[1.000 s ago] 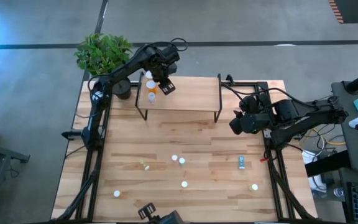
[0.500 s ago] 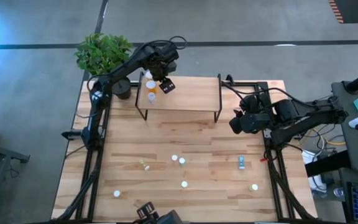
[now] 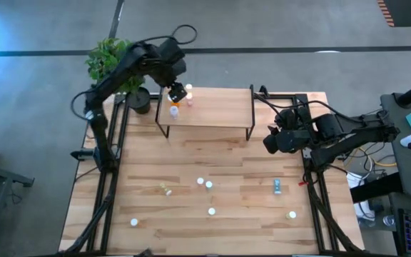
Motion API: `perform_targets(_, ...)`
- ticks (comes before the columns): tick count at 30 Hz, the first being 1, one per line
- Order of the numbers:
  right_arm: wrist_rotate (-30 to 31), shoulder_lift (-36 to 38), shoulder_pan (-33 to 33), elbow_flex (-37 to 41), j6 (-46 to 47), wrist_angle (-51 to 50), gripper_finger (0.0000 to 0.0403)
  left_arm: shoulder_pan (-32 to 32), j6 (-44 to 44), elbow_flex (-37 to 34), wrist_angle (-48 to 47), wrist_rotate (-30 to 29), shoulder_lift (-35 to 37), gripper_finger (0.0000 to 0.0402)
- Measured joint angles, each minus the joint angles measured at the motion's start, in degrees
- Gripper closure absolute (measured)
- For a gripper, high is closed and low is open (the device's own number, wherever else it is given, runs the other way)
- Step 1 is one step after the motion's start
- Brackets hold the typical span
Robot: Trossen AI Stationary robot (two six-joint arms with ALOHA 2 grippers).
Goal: Pick and place medicine bottles onto shelf by color
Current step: Put the light orange pill bottle on the shelf
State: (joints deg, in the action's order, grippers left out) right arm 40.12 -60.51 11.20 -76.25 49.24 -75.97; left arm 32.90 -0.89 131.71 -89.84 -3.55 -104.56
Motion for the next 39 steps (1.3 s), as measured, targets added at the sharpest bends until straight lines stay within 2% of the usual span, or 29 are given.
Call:
perform_targets(6, 0.0, 0.0, 0.0, 0.0, -0.8, 0.2, 0.0259, -2.9, 5.8, -1.8, -0.2, 0.1, 7.3, 0.0182)
perform_targets(10, -1.0, 0.0, 0.0, 0.1, -2.4, 1.2, 0.0259, -8.7, 9.5, -5.0, -0.1, 1.3, 10.9, 0.0182)
perform_targets(15, -1.1, 0.0, 0.0, 0.3, -3.3, 1.7, 0.0259, -18.8, 15.0, -14.9, -0.1, 3.7, 14.2, 0.0182)
perform_targets(21, -1.2, 0.0, 0.0, 0.4, -6.9, 1.7, 0.0259, -33.1, 28.2, -28.3, -0.2, 4.0, 17.1, 0.0182)
perform_targets(23, -1.2, 0.0, 0.0, 0.4, -8.7, 2.0, 0.0259, -38.7, 32.3, -32.1, -0.2, 6.6, 17.6, 0.0182)
perform_targets(26, -1.1, 0.0, 0.0, 0.5, -12.3, 3.8, 0.0259, -47.5, 38.8, -37.3, 1.0, 14.3, 17.7, 0.0182)
perform_targets(28, -1.1, 0.0, 0.0, 0.5, -15.4, 5.9, 0.0259, -53.5, 41.5, -40.6, 3.9, 18.4, 17.4, 0.0182)
perform_targets(30, -1.1, 0.0, -0.2, 0.6, -18.0, 8.6, 0.0259, -59.1, 44.1, -43.9, 7.4, 19.7, 16.9, 0.0182)
perform_targets(34, -1.0, 0.0, -0.8, 0.9, -22.1, 14.4, 0.0259, -69.5, 50.8, -51.0, 15.8, 19.6, 16.2, 0.0182)
perform_targets(39, -1.1, 0.0, -0.7, 1.3, -23.9, 17.4, 0.0259, -78.8, 66.5, -59.3, 30.2, 16.8, 16.2, 0.0182)
